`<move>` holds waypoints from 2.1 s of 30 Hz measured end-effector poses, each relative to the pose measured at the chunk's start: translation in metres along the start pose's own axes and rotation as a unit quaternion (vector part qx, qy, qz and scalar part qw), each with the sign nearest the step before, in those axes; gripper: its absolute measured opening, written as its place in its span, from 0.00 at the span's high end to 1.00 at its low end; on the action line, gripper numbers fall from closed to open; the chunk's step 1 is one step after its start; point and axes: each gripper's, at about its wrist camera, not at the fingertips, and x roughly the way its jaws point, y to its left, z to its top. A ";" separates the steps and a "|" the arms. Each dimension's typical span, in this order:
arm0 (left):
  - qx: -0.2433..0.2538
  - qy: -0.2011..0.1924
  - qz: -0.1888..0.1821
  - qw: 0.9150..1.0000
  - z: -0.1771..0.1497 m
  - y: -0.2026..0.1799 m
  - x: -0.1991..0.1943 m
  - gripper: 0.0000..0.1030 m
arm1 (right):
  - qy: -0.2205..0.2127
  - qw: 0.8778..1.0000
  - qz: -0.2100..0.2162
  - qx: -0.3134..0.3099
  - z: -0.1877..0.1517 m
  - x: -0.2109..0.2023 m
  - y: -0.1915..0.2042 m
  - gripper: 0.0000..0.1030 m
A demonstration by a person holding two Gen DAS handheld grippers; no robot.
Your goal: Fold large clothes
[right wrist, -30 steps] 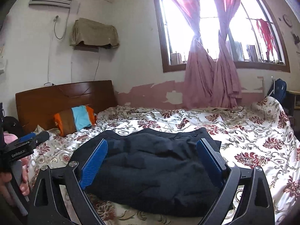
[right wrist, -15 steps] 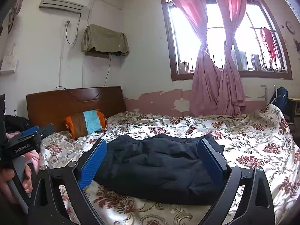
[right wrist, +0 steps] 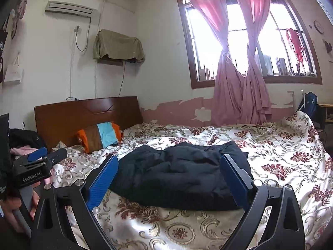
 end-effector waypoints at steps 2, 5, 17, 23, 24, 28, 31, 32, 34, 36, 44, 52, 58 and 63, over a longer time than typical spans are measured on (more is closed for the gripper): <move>-0.002 0.009 0.000 1.000 -0.009 0.003 -0.003 0.00 | 0.007 1.000 -0.003 -0.002 -0.007 -0.003 0.003 0.07; 0.001 0.026 0.005 1.000 -0.021 0.008 -0.005 0.00 | 0.015 1.000 -0.008 0.002 -0.017 -0.007 0.006 0.07; 0.010 0.082 0.020 0.996 -0.063 0.018 -0.011 0.00 | 0.069 0.997 -0.042 0.014 -0.059 -0.014 0.013 0.07; 0.013 0.102 0.020 0.994 -0.077 0.018 -0.009 0.00 | 0.080 0.996 -0.047 -0.009 -0.066 -0.016 0.017 0.07; 0.013 0.103 0.021 0.994 -0.078 0.017 -0.009 0.00 | 0.084 0.995 -0.045 -0.008 -0.067 -0.016 0.017 0.07; 0.015 0.103 0.022 0.994 -0.079 0.018 -0.010 0.00 | 0.089 0.995 -0.041 0.000 -0.067 -0.014 0.015 0.07; 0.017 0.103 0.021 0.994 -0.080 0.016 -0.010 0.00 | 0.093 0.995 -0.037 0.003 -0.068 -0.014 0.015 0.07; 0.017 0.104 0.021 0.994 -0.081 0.016 -0.010 0.00 | 0.093 0.995 -0.037 0.003 -0.069 -0.014 0.016 0.07; 0.018 0.105 0.020 0.994 -0.081 0.015 -0.011 0.00 | 0.093 0.995 -0.037 0.002 -0.070 -0.014 0.017 0.07; 0.018 0.105 0.020 0.994 -0.081 0.016 -0.010 0.00 | 0.094 0.995 -0.036 0.003 -0.071 -0.014 0.018 0.07; 0.019 0.106 0.020 0.994 -0.083 0.016 -0.011 0.00 | 0.098 0.995 -0.036 0.002 -0.072 -0.014 0.020 0.07; 0.019 0.105 0.021 0.994 -0.084 0.016 -0.011 0.00 | 0.098 0.995 -0.037 0.002 -0.073 -0.015 0.023 0.07; 0.019 0.105 0.021 0.994 -0.084 0.016 -0.012 0.00 | 0.097 0.995 -0.036 0.002 -0.072 -0.015 0.022 0.07; 0.019 0.106 0.021 0.994 -0.084 0.016 -0.012 0.00 | 0.098 0.995 -0.037 0.002 -0.073 -0.016 0.022 0.07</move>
